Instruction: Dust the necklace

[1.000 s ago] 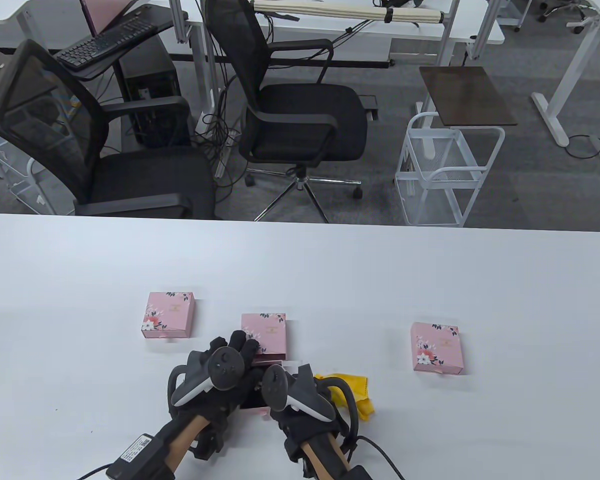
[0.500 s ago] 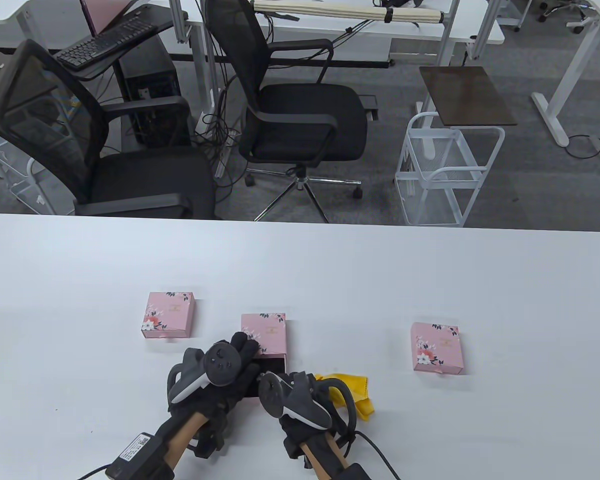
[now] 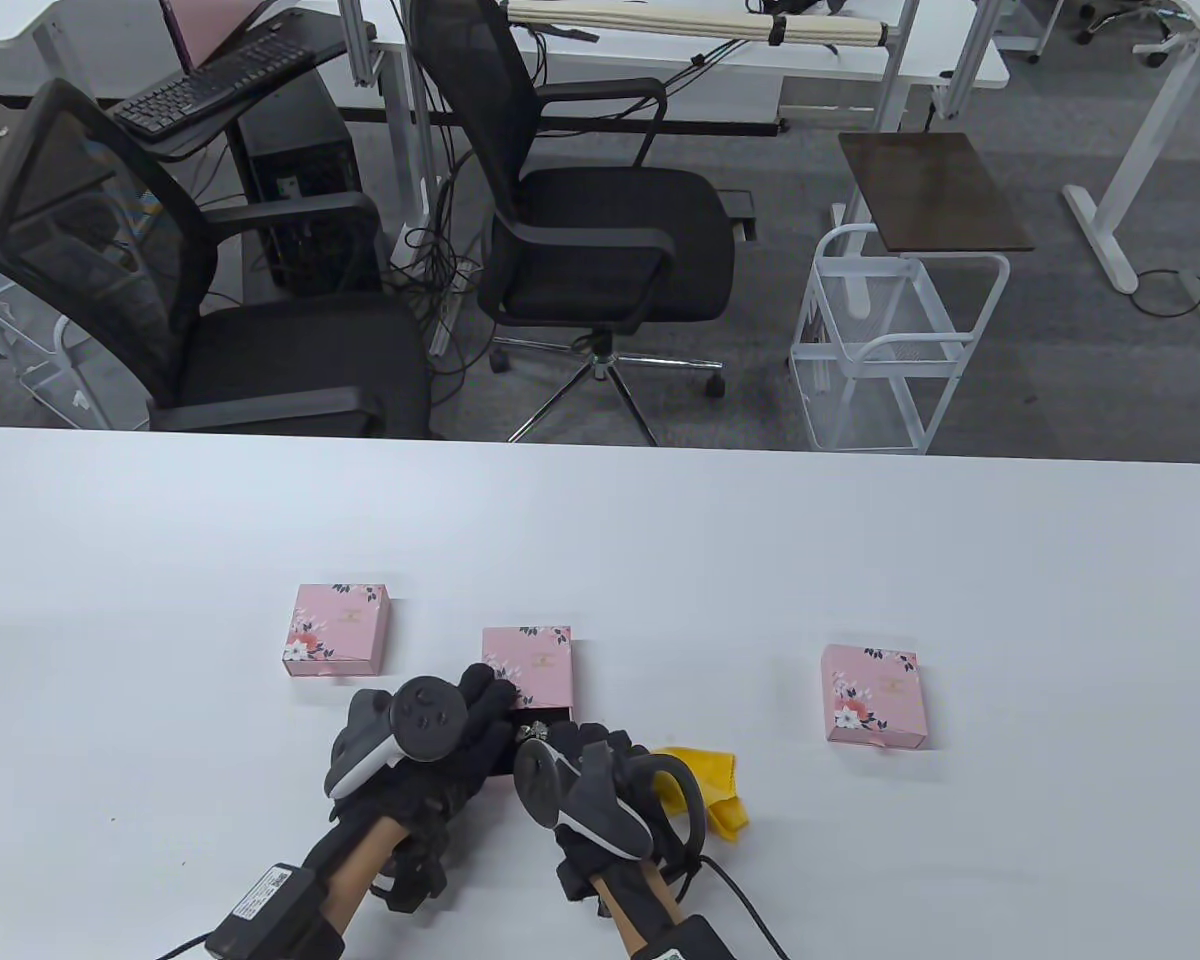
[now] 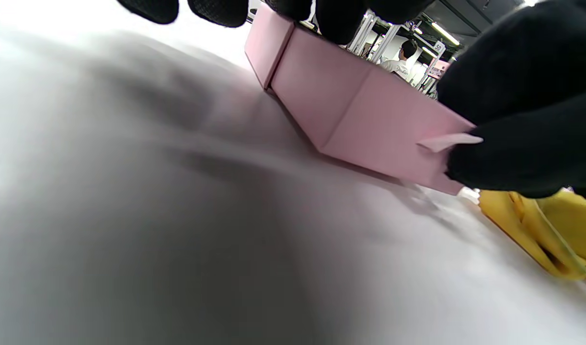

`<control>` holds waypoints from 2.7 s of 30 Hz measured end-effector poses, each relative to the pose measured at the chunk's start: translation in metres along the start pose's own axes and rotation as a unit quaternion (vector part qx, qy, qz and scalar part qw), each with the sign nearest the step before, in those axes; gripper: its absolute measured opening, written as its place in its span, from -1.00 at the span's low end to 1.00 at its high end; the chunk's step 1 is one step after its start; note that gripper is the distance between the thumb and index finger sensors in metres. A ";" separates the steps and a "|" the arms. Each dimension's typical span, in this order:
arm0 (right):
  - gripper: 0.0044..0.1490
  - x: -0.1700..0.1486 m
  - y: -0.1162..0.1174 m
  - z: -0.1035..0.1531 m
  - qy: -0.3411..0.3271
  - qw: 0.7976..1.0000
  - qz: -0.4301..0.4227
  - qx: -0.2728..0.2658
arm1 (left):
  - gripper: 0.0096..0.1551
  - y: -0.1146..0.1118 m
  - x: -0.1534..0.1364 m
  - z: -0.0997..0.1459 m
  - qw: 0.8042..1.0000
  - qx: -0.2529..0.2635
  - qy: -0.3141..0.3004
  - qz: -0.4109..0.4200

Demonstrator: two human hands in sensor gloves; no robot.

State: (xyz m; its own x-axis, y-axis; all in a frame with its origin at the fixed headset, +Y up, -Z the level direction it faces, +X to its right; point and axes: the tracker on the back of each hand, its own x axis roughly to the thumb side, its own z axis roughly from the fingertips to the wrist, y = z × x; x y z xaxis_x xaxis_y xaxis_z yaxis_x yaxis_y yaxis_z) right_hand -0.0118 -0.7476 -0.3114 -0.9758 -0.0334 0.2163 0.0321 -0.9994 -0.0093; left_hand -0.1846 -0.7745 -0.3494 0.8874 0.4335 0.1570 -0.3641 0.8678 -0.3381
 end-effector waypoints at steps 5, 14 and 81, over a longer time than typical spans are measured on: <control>-0.01 0.005 0.000 -0.014 0.013 1.000 0.016 -0.022 | -0.36 -0.002 0.000 0.000 1.000 0.006 -0.004 -0.011; -0.15 0.002 0.000 -0.048 0.067 0.998 -0.007 -0.007 | -0.36 -0.002 0.001 0.001 1.000 0.003 -0.010 -0.012; 0.38 -0.143 0.002 -0.065 0.270 0.934 -0.140 0.188 | -0.25 0.056 0.008 0.107 0.969 0.221 -0.092 0.060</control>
State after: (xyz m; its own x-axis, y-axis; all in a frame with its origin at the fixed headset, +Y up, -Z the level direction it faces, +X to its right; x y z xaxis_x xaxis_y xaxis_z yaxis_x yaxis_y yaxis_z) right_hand 0.1140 -0.7450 -0.4053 -0.9207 0.1336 -0.3666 -0.2661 -0.9021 0.3396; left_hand -0.2285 -0.6967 -0.2681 0.7802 0.5388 0.3177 -0.5834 0.8100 0.0591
